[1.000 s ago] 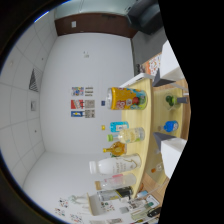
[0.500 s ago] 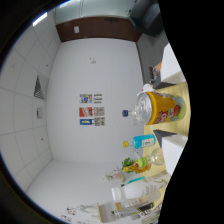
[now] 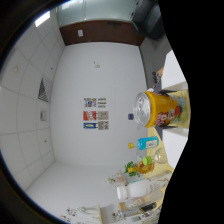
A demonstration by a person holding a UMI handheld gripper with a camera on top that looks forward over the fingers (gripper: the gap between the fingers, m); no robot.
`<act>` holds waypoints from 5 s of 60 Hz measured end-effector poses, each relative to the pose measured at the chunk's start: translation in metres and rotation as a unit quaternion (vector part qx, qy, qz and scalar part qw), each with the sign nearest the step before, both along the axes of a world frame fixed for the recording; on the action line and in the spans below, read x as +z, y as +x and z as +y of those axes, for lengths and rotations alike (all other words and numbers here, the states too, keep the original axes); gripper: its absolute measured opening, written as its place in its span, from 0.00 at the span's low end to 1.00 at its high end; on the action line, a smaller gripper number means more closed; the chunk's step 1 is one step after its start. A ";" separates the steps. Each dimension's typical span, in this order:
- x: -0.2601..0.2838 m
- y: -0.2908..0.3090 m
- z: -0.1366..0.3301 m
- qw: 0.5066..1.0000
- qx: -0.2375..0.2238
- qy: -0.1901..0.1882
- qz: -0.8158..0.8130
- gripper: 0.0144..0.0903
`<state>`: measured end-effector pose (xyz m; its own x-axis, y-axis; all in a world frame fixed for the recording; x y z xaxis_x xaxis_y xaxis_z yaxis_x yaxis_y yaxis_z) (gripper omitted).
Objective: Make me a cup of Vodka Sunrise.
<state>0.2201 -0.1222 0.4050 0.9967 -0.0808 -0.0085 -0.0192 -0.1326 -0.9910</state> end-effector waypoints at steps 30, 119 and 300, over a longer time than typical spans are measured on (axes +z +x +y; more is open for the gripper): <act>-0.115 -0.087 -0.115 0.997 0.033 -0.069 -0.021 0.48; -0.185 -0.136 -0.078 0.627 0.103 -0.054 -0.770 0.48; -0.175 -0.268 -0.062 0.997 0.051 -0.051 0.024 0.93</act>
<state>-0.0481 -0.1844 0.2296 0.9984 0.0181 -0.0533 -0.0475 -0.2362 -0.9705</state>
